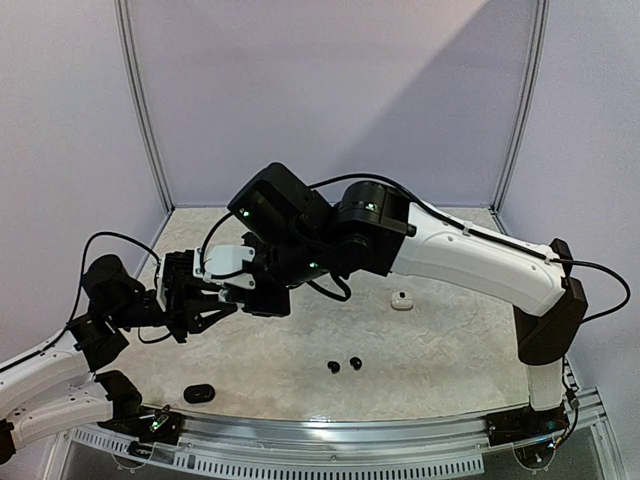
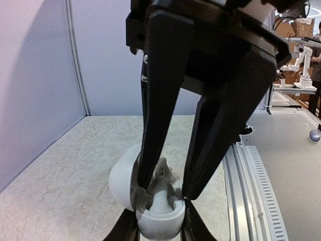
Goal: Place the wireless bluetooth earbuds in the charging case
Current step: Insert the left earbud into the left side groove of the charging case, then close the charging case with the earbuds inside, then place the charging case with the earbuds at the center of the board, then pick up the charging case from the corner of the board, then pass from the left arm to the right
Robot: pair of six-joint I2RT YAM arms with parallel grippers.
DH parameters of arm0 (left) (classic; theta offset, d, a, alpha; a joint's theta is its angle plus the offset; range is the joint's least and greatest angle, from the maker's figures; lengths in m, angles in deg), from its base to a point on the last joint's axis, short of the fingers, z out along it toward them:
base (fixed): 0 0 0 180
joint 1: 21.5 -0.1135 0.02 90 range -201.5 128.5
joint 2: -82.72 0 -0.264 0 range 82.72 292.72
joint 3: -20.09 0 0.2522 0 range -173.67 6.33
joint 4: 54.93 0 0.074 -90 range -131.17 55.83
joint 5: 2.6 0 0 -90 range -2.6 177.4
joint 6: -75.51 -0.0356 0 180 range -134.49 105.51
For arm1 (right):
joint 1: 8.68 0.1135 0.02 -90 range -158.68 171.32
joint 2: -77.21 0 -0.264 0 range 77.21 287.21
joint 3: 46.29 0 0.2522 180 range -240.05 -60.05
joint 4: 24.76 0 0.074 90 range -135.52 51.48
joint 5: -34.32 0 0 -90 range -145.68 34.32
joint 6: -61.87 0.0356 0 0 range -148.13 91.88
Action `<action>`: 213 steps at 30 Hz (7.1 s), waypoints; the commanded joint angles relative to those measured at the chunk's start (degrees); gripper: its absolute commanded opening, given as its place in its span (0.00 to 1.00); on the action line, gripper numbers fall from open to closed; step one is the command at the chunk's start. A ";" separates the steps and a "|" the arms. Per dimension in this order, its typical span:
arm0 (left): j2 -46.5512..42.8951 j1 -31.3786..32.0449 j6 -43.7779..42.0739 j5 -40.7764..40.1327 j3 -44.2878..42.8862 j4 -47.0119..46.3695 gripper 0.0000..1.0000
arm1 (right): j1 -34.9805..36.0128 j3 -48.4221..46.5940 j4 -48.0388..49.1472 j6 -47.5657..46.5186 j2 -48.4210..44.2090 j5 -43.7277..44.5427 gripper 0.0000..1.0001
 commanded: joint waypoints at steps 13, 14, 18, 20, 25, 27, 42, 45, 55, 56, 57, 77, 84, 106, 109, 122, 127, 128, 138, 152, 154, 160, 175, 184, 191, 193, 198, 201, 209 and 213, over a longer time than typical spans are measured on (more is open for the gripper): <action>-0.05 0.17 -3.53 -0.29 -0.34 0.13 0.00 | -3.54 12.57 22.71 16.65 -11.98 1.16 0.25; -0.22 0.17 -5.83 -0.26 -0.56 0.79 0.00 | -3.58 12.26 22.37 18.61 -11.20 4.83 0.25; -0.52 0.22 -12.39 -3.54 -1.76 3.21 0.00 | -3.52 8.00 17.14 22.93 -4.76 14.62 0.25; -0.33 0.17 -12.02 -7.13 -2.20 3.28 0.00 | -3.23 7.28 15.67 24.68 -1.92 14.91 0.25; -0.21 -0.01 -6.91 -9.44 -2.36 2.59 0.00 | -1.48 9.75 15.19 25.32 -1.01 16.95 0.25; -0.13 -0.01 -5.05 -9.15 -1.99 1.86 0.00 | -1.47 10.93 14.80 26.24 -1.58 17.40 0.25; 4.40 -0.50 9.40 -16.55 -6.10 8.48 0.00 | -11.60 20.16 6.23 44.50 -10.47 27.76 0.33; 8.07 -1.11 13.60 -19.73 -10.51 15.46 0.00 | -15.49 27.89 6.74 49.77 -14.49 27.16 0.38; 40.36 -9.91 10.12 -14.90 -48.29 58.55 0.00 | -20.82 50.53 10.28 58.60 -24.79 23.32 0.51; 45.48 -11.12 10.49 -13.53 -51.84 60.94 0.00 | -20.85 51.50 10.32 59.10 -25.29 23.27 0.52; 49.25 -12.26 11.08 -12.06 -54.66 63.08 0.00 | -20.76 52.32 10.32 59.61 -25.52 23.07 0.53; 78.34 -20.91 28.56 -10.95 -53.86 44.93 0.14 | -19.67 54.10 9.39 67.79 -26.16 19.38 0.64; 74.03 -21.22 29.85 -16.90 -49.79 49.49 0.97 | -19.16 48.02 7.16 66.01 -22.65 19.28 0.67; 37.71 10.51 -50.80 -43.86 -33.96 96.24 0.98 | -19.22 38.95 12.19 48.13 -16.05 19.08 0.76; 39.08 13.69 -48.77 -46.84 -31.24 91.24 0.99 | -19.15 38.84 11.72 47.67 -15.73 19.04 0.77; 48.82 20.99 -39.63 -48.27 -25.37 77.41 0.90 | -19.16 42.64 9.41 51.25 -16.64 19.52 0.78; 51.03 21.08 -42.20 -48.36 -26.39 78.94 0.88 | -19.13 42.40 9.17 51.14 -16.45 19.95 0.78; 51.97 21.08 -43.14 -49.42 -26.80 79.20 0.85 | -19.16 42.38 9.18 51.02 -16.43 20.06 0.78; 54.98 19.48 -48.55 -58.55 -27.56 72.43 0.72 | -19.14 42.91 7.87 50.38 -17.49 21.18 0.78; 50.06 18.88 -51.18 -46.58 -27.10 75.41 0.14 | -19.19 44.76 8.56 51.47 -19.37 21.35 0.78; 48.94 18.06 -49.22 -45.60 -29.63 76.40 0.03 | -19.20 45.25 10.01 51.82 -20.39 20.92 0.78; 42.45 12.60 -43.70 -40.13 -41.73 80.26 0.00 | -20.20 47.42 19.45 53.42 -26.62 13.15 0.78; 25.64 10.79 -35.98 -41.81 -39.18 46.73 0.00 | -14.33 33.42 34.18 58.99 -18.22 -12.85 0.57; 25.73 11.14 -33.80 -41.93 -39.25 44.70 0.00 | -13.07 26.76 30.44 61.08 -9.69 -13.14 0.53; 25.19 11.74 -33.77 -42.29 -38.61 43.38 0.00 | -13.05 25.70 31.43 62.36 -6.83 -13.73 0.41; 25.19 11.77 -33.62 -43.00 -38.52 43.15 0.00 | -13.06 25.02 30.46 62.26 -6.24 -13.08 0.41; 24.81 12.32 -33.94 -43.46 -38.35 43.14 0.00 | -13.07 24.97 30.13 62.23 -5.90 -12.06 0.22; 24.50 12.73 -33.65 -42.84 -38.34 43.13 0.00 | -13.05 25.08 30.21 61.49 -6.10 -11.74 0.07; 21.79 12.65 -30.75 -37.31 -38.52 47.02 0.96 | -14.17 31.96 34.03 56.88 -12.54 -11.20 0.00; 18.55 12.48 -27.97 -31.14 -37.77 49.82 0.99 | -15.39 38.61 38.41 52.09 -19.83 -13.86 0.00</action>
